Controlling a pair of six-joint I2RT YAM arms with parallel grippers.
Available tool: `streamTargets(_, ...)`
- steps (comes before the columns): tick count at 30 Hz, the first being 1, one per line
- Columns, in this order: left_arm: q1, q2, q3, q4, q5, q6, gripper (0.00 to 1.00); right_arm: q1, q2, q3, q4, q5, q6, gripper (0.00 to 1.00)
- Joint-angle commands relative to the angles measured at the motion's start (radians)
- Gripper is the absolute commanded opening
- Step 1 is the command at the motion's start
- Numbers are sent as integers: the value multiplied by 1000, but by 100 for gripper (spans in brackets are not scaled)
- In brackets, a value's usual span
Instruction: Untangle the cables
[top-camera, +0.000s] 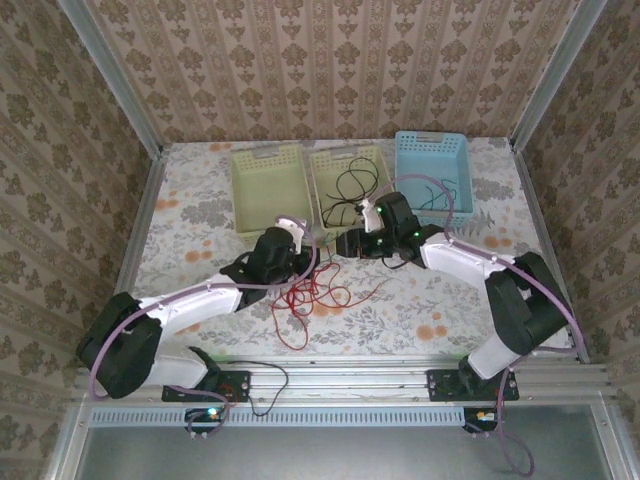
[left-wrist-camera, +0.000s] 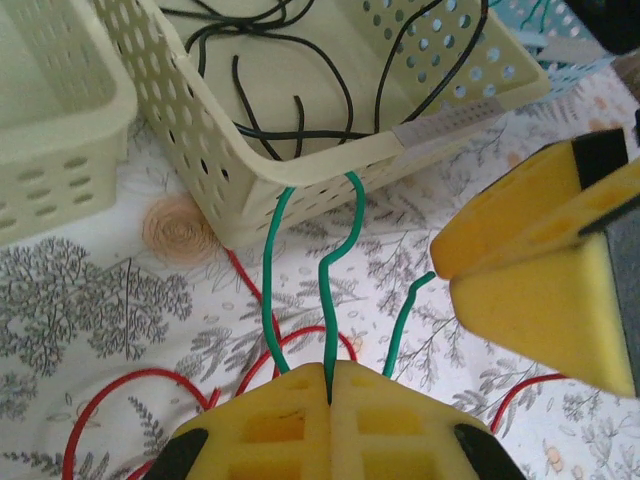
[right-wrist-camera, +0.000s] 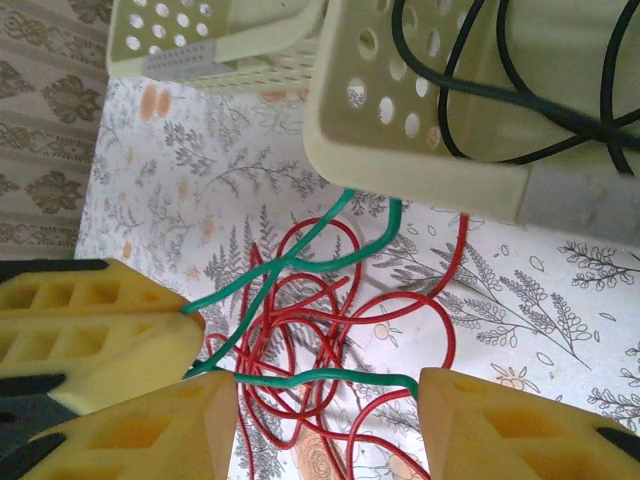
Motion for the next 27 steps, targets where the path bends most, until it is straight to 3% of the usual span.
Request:
streamTargets(1, -4, 3, -18, 27, -32, -24, 0, 8, 52, 64, -63, -16, -32, 52)
streamTargets(13, -9, 49, -25, -35, 9, -29, 0, 16, 127, 142, -180, 16, -70, 52)
streamTargets(22, -20, 157, 75, -147, 159, 40, 0, 16, 129, 152, -245, 82, -106, 52)
streamTargets(27, -37, 148, 102, -146, 143, 58, 0, 14, 84, 122, -227, 90, -118, 52)
